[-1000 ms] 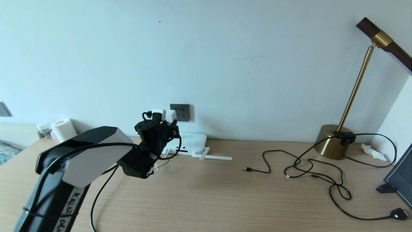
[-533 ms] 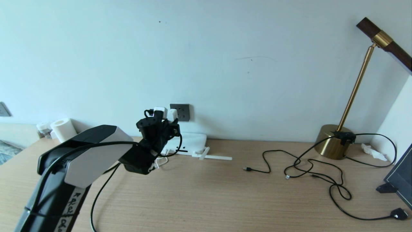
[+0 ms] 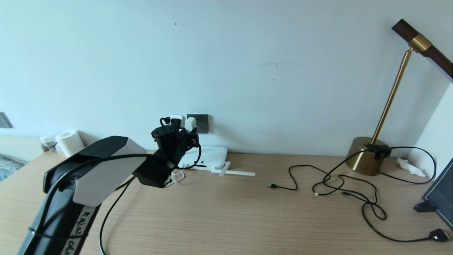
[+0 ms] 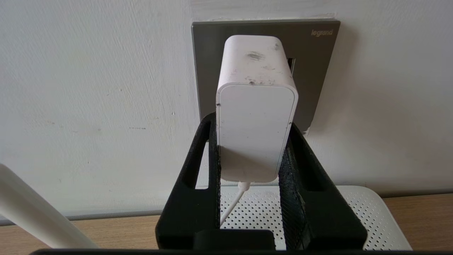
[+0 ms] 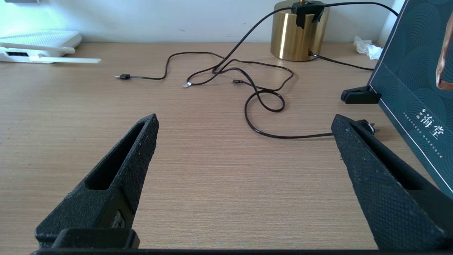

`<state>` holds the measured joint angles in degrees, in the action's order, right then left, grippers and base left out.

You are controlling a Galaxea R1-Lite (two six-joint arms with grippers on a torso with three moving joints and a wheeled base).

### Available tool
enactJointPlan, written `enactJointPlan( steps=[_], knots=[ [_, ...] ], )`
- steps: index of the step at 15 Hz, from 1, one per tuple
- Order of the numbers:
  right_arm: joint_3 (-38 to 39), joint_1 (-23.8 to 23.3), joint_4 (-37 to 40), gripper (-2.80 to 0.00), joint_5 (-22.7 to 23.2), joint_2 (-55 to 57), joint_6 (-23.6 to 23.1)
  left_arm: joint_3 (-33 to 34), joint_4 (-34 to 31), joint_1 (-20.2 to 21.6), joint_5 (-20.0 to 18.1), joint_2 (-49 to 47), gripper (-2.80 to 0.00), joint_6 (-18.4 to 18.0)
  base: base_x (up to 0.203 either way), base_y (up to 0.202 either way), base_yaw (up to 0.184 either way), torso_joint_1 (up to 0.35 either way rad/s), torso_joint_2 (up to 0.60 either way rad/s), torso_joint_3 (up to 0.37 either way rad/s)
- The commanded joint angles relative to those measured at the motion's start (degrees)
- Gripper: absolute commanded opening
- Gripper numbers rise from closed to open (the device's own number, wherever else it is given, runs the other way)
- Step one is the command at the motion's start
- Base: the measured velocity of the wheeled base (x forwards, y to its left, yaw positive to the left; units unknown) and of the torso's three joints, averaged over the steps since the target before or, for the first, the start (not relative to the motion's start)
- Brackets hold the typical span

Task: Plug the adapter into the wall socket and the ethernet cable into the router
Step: Align plug and socket

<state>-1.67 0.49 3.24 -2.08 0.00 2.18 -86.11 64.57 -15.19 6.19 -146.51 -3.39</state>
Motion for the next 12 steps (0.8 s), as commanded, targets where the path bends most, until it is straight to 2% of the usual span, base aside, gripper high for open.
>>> enactJointPlan(
  steps=[1,12],
  knots=[
    [0.00,0.04,0.01,0.00,-0.03,0.00,0.02,-0.55,-0.06,-0.02,0.14,-0.10,-2.80,0.03,0.000,0.000,0.000,0.000,0.00,0.000],
    [0.00,0.04,0.01,0.00,-0.03,0.00,0.02,-3.10,-0.85,-0.06,0.40,-2.05,-2.80,0.05,0.000,0.000,0.000,0.000,0.00,0.000]
  ],
)
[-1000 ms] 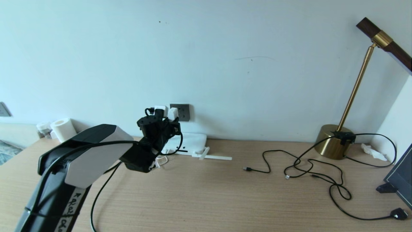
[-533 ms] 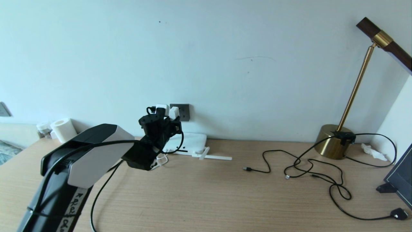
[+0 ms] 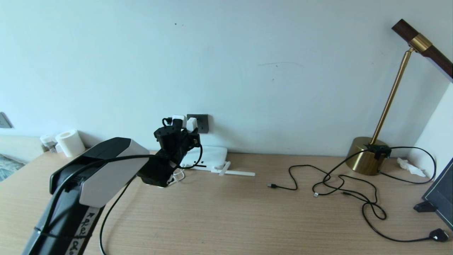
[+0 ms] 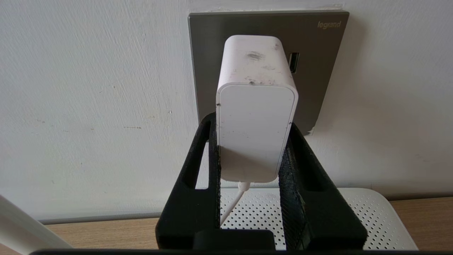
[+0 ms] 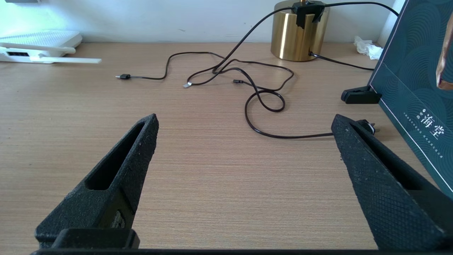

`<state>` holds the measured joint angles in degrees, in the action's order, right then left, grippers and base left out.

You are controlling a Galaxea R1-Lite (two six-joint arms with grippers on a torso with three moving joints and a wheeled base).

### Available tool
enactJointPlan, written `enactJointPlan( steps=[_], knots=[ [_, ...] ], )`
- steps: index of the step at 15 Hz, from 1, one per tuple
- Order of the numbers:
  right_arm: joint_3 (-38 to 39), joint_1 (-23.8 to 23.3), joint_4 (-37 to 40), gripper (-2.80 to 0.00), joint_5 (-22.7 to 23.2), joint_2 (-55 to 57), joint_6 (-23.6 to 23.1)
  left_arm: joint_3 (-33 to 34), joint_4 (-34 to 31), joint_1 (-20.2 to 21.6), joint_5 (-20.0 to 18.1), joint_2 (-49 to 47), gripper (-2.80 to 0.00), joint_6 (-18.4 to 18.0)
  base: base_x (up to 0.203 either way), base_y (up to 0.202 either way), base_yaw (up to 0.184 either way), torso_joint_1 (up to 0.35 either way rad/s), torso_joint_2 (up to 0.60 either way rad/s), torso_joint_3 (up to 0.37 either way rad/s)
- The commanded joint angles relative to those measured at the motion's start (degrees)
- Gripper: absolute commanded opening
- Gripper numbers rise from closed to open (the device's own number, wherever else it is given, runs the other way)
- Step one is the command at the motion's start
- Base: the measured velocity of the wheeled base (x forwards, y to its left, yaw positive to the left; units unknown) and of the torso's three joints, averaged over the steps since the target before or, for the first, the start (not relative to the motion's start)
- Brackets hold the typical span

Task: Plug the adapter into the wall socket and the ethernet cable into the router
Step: Align plug and socket

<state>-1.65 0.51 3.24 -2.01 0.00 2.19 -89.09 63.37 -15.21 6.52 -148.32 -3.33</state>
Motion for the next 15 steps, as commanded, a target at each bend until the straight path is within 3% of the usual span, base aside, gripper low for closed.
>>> enactJointPlan(
  steps=[1,9,15],
  knots=[
    [-0.02,0.02,0.01,0.00,-0.04,0.00,0.00,-0.12,0.35,0.01,0.07,-0.30,-2.80,-0.01,0.000,0.000,0.000,0.000,0.00,0.000],
    [-0.02,0.02,0.01,0.00,-0.07,0.00,-0.03,-0.65,0.35,-0.34,0.33,-1.09,-2.80,-0.01,0.000,0.000,0.000,0.000,0.00,0.000],
    [-0.02,0.02,0.01,0.00,-0.03,0.00,0.00,-0.65,0.57,-0.69,2.64,-1.77,-2.80,0.08,0.000,0.000,0.000,0.000,0.00,0.000]
  ],
)
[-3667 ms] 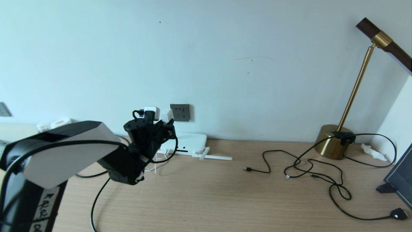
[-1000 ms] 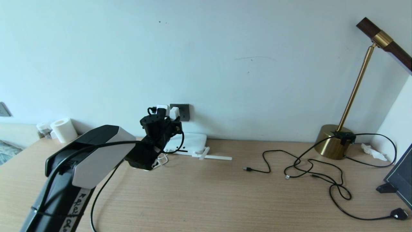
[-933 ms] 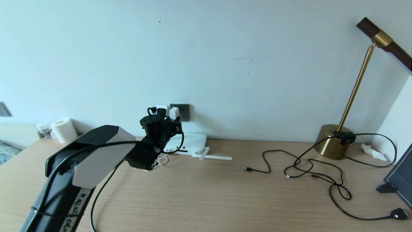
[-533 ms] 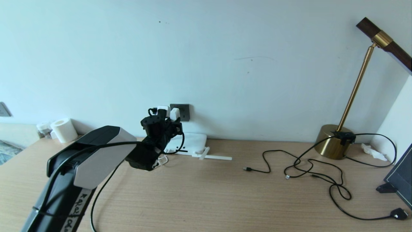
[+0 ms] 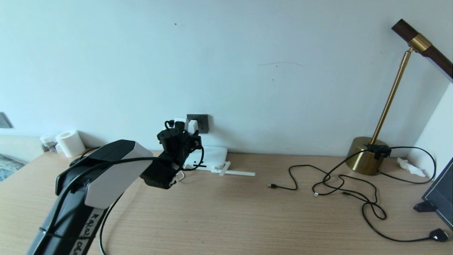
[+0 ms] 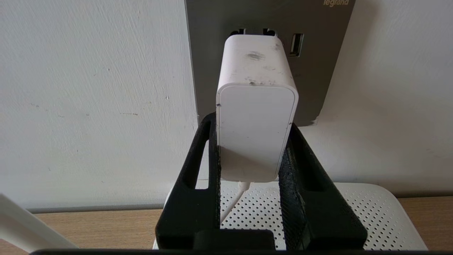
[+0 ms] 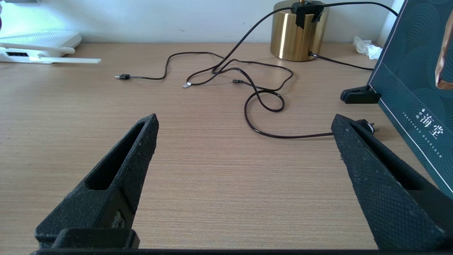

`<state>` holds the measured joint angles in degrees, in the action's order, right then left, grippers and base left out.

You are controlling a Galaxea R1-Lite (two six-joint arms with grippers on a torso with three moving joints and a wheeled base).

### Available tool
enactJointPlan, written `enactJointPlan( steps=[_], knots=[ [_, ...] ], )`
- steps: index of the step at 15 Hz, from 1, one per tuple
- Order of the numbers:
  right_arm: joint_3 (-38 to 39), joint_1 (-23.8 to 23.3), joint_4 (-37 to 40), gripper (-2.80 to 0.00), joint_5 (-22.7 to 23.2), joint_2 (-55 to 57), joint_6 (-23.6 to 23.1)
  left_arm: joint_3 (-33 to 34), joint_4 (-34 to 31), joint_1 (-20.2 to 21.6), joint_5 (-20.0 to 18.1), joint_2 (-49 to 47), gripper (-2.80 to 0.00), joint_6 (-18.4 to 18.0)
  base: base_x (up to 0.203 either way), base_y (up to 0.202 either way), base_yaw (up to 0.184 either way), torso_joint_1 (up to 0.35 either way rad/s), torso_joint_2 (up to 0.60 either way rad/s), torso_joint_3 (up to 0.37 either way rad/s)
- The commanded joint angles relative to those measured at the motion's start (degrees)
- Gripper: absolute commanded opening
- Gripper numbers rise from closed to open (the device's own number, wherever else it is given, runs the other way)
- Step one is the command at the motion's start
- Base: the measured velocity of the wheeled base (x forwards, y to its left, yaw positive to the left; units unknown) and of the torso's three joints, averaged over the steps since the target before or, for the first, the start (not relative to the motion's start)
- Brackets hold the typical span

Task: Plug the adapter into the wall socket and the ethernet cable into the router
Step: Align plug and socket

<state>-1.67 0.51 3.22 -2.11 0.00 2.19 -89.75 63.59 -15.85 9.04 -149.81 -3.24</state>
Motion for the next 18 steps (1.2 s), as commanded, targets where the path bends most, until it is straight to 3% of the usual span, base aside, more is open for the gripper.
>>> enactJointPlan(
  steps=[1,18],
  knots=[
    [0.00,0.02,0.03,0.00,0.00,0.00,0.01,0.01,0.39,-0.06,0.19,-0.30,-2.80,-0.01,0.000,0.000,0.000,0.000,0.00,0.000],
    [0.00,0.02,0.03,0.00,0.05,0.00,0.01,-4.82,-3.07,-0.24,2.12,-1.36,-2.80,-0.10,0.000,0.000,0.000,0.000,0.00,0.000]
  ],
)
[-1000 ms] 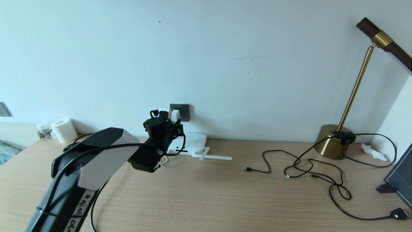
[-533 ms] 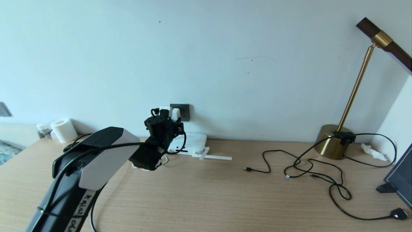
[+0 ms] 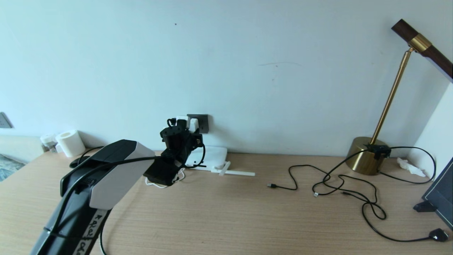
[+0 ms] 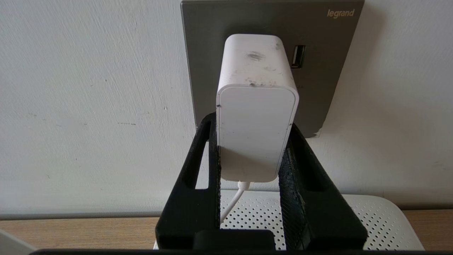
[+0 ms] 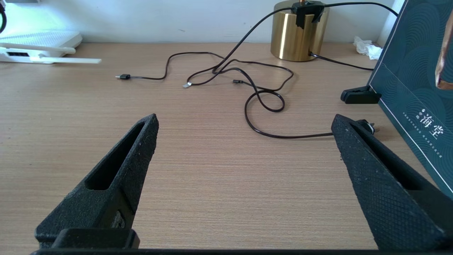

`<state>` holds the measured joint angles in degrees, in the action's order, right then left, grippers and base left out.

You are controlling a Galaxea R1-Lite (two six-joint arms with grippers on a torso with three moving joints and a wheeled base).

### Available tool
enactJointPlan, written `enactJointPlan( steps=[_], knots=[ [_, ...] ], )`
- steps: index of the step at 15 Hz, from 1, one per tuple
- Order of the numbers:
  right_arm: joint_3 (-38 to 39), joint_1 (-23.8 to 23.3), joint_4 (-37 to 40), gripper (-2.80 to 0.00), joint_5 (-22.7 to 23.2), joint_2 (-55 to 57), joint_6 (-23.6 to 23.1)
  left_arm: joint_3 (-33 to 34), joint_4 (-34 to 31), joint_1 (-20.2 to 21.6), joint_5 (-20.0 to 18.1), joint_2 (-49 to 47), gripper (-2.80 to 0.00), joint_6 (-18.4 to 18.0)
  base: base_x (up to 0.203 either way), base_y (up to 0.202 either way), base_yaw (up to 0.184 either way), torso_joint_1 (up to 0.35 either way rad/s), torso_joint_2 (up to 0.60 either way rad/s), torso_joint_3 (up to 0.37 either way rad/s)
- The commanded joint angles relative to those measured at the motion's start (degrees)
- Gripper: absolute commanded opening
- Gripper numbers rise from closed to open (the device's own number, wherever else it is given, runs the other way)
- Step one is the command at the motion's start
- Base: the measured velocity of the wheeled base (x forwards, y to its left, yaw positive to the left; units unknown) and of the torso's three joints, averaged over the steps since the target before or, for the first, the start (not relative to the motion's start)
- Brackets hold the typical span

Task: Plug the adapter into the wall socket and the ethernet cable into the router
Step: Align plug and socket

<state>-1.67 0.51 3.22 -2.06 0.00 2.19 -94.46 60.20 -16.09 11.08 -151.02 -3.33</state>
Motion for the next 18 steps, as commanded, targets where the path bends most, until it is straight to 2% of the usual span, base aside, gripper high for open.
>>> enactJointPlan(
  steps=[1,18],
  knots=[
    [0.00,0.00,0.03,0.00,-0.05,0.09,0.00,-0.11,0.18,0.01,0.08,-0.15,-2.80,-0.01,0.000,0.000,0.000,0.000,0.00,0.000],
    [0.00,0.02,0.03,0.00,-0.05,0.00,0.00,-3.60,-1.54,-0.08,0.35,-1.68,-2.80,-0.01,0.000,0.000,0.000,0.000,0.00,0.000]
  ],
)
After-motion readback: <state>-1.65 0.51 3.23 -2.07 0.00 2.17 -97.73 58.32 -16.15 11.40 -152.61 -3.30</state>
